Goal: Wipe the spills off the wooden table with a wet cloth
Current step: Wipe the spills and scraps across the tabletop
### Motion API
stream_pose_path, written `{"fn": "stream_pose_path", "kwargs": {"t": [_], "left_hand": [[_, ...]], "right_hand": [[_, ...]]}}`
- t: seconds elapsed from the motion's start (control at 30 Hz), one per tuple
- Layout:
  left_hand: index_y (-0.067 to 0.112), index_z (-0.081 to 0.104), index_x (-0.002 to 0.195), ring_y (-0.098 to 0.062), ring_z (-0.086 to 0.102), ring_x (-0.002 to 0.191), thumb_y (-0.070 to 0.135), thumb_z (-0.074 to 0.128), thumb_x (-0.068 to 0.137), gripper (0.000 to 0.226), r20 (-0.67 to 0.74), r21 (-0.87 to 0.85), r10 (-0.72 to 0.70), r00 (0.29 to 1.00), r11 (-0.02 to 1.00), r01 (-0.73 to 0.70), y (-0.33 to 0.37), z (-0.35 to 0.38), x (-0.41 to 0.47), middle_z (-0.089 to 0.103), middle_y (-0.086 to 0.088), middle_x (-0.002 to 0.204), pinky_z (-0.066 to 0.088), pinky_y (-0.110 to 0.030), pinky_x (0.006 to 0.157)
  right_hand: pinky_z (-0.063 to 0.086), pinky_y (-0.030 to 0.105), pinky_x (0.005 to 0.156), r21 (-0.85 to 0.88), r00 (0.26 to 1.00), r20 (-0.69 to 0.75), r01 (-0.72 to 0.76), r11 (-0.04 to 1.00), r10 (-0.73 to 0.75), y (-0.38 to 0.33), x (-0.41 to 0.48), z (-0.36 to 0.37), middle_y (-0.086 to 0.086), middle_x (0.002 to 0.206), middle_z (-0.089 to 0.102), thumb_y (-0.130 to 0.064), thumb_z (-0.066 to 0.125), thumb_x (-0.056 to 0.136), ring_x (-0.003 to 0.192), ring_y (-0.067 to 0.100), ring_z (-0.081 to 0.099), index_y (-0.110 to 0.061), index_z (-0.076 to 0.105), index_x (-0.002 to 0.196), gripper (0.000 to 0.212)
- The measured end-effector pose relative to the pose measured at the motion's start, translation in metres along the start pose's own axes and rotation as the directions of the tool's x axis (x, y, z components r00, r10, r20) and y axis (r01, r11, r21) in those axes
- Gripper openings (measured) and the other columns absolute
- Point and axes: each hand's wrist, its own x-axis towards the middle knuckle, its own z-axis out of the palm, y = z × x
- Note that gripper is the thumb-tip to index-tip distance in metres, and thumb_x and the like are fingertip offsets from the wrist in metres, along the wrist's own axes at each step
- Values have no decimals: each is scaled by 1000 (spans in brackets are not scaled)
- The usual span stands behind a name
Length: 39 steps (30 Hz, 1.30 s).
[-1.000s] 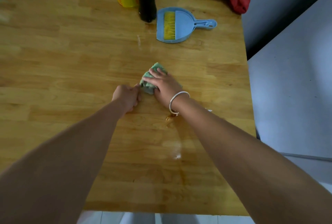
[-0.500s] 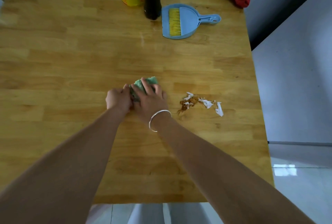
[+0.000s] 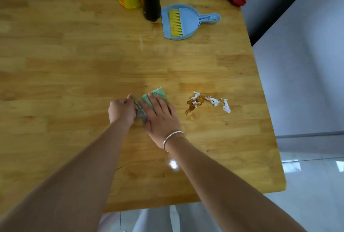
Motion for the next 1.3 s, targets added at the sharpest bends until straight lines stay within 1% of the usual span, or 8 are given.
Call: {"fn": "stream_pose_path", "kwargs": {"t": [0.1,0.3,0.57,0.7,0.83,0.97,1.07,1.3], "left_hand": [[14,59,54,-21,46,41,34,49,96,47,-11,7,10,1000,1000,-10,0,3,1,54,-4,49,40,-24,51],[14,59,56,-19,45,44,34,47,96,46,-3,20,-2,1000,1000,2,-1,2,1,53,-3,52,38,-25,51],[12,65,62,-25,55,55,32,45,98,46,-91,98,6,996,995,3,4,12,-7,62,-9,64,52,-35,62],[11,68,67,-30,62,63,32,42,98,45,-120,185,29,992,983,-6,13,20,-11,67,-11,70,54,-37,66],[9,68,68,-26,56,56,34,43,100,47,21,239,117,993,964,-119,22,45,-26,62,-8,63,49,-32,58],[11,67,64,-23,55,55,33,45,98,47,17,171,72,997,982,-74,27,61,-30,60,-4,58,51,-32,59],[14,61,55,-20,50,49,30,48,96,45,4,66,24,1000,998,-24,28,60,-24,55,-4,53,43,-26,53],[14,60,54,-17,45,44,28,51,94,44,33,53,-18,999,998,16,28,59,-23,53,-2,50,37,-23,47]], "right_hand": [[-7,38,119,-24,1000,19,8,1000,-8,11,3,-1,-1,162,1,-31,31,96,148,14,-3,-26,11,152,60],[-13,38,118,-144,989,-10,-145,979,145,36,9,-8,6,161,-10,-36,15,97,148,18,-12,-19,-7,152,62],[-13,36,118,-138,964,-69,-263,955,256,104,-12,-27,11,161,-4,-37,6,88,149,20,-5,-16,-4,153,68],[-15,37,118,-166,957,-69,-288,943,280,115,-15,-29,11,161,-6,-37,12,94,149,20,-6,-16,-6,152,65],[-17,36,117,-157,952,-70,-305,939,297,106,-11,-29,12,160,-10,-33,23,98,148,23,-11,-13,-8,152,65],[-18,35,115,-60,985,-45,-168,984,165,80,-6,-20,8,160,-12,-27,31,98,147,23,-16,-15,-7,152,67],[-14,34,117,-10,993,-30,-112,994,112,70,-3,-14,7,160,-13,-27,32,98,147,22,-17,-16,-6,152,67],[-13,28,115,124,969,-88,-221,967,233,91,-13,-15,1,161,-8,-29,31,98,148,16,-10,-22,-1,153,64]]}}
